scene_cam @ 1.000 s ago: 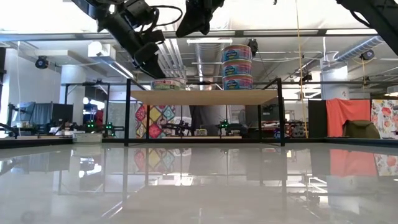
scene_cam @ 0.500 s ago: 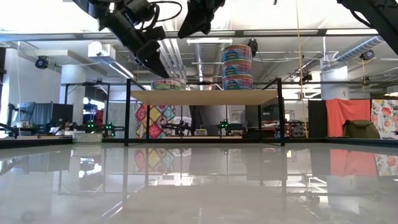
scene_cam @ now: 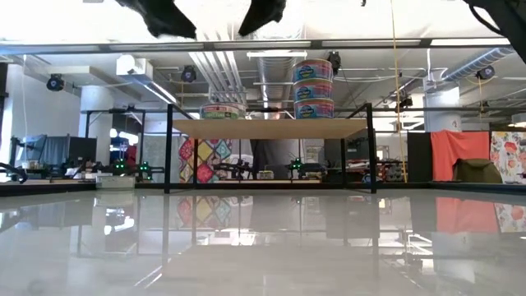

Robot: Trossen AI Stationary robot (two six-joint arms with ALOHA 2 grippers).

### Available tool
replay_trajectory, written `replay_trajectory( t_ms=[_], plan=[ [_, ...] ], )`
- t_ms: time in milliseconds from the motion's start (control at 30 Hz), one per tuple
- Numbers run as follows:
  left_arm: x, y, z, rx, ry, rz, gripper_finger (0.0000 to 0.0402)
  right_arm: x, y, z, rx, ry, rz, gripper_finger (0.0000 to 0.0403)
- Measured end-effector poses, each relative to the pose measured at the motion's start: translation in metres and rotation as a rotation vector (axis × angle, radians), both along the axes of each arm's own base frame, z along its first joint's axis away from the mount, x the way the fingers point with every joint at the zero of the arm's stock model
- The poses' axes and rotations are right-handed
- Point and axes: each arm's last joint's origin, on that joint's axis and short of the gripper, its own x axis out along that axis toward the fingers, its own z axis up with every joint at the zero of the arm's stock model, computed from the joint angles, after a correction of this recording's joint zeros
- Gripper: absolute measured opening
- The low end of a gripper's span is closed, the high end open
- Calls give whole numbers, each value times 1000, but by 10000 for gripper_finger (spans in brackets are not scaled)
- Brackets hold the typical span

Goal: Stack canned seafood by type on shelf
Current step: Stack the green tuna can on top of the green tuna can on the shelf

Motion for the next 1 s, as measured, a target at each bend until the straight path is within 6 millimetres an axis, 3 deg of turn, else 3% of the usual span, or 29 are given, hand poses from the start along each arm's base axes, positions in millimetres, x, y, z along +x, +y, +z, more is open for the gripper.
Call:
replay_trajectory(
  t_ms=[233, 533, 800, 1000],
  plan=[
    [-40, -46, 7, -146, -54, -97, 155, -7, 36, 18, -43, -50, 56, 28],
    [-50, -81, -20, -308, -53, -242, 155, -8, 96, 5, 119, 0, 35, 28],
    [-46, -120, -50, -473, 23, -409, 155, -28, 189, -15, 180, 57, -112, 28],
    [-60, -155, -77, -613, 158, -438, 155, -54, 264, -25, 253, 4, -167, 28]
  ],
)
